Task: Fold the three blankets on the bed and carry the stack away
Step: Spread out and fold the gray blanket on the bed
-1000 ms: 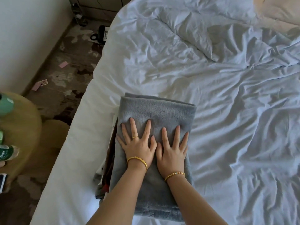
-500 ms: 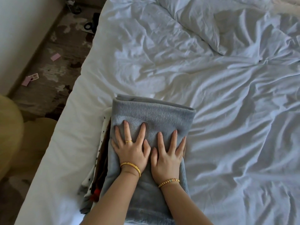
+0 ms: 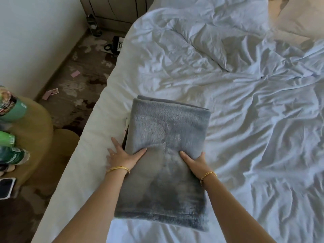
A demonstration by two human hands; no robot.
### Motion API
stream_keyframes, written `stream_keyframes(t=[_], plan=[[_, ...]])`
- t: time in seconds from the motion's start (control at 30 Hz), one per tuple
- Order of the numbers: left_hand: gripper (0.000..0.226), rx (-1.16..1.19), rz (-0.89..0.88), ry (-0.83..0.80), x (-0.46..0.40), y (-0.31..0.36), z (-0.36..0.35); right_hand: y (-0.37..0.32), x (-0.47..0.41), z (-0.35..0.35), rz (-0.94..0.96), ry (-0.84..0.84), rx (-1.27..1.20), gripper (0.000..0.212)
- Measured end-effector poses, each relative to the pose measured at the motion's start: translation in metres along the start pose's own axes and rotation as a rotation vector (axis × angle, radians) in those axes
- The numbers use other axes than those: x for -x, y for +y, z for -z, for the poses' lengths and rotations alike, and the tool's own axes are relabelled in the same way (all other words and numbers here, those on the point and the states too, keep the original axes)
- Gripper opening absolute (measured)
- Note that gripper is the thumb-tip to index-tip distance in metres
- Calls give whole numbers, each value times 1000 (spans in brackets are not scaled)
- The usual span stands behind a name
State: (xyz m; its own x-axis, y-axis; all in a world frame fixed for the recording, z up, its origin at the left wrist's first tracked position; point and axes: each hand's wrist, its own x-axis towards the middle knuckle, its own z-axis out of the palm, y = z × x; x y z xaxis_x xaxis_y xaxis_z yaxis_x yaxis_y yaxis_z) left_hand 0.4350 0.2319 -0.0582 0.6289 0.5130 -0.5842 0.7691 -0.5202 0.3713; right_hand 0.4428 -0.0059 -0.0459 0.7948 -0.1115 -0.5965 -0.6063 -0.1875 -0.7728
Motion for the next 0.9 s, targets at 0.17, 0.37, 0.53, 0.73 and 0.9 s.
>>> stream_keyframes(t=[0.17,0.37,0.53,0.73,0.9], plan=[[131,208,11,-282,-20,-5,6,8,-14,7,-105,-143,61,71],[82,338,-115,-401,-44,-8,-1,21,-36,8,-92,-329,14,43],[71,411,-209,-415,-42,-9,-6,22,-41,6,-30,-370,110,52],[92,399,-281,-362,-2,-14,11,34,-11,15,-37,-267,154,59],[98,334,-255,-377,71,-25,33,37,75,39,-130,-237,86,61]])
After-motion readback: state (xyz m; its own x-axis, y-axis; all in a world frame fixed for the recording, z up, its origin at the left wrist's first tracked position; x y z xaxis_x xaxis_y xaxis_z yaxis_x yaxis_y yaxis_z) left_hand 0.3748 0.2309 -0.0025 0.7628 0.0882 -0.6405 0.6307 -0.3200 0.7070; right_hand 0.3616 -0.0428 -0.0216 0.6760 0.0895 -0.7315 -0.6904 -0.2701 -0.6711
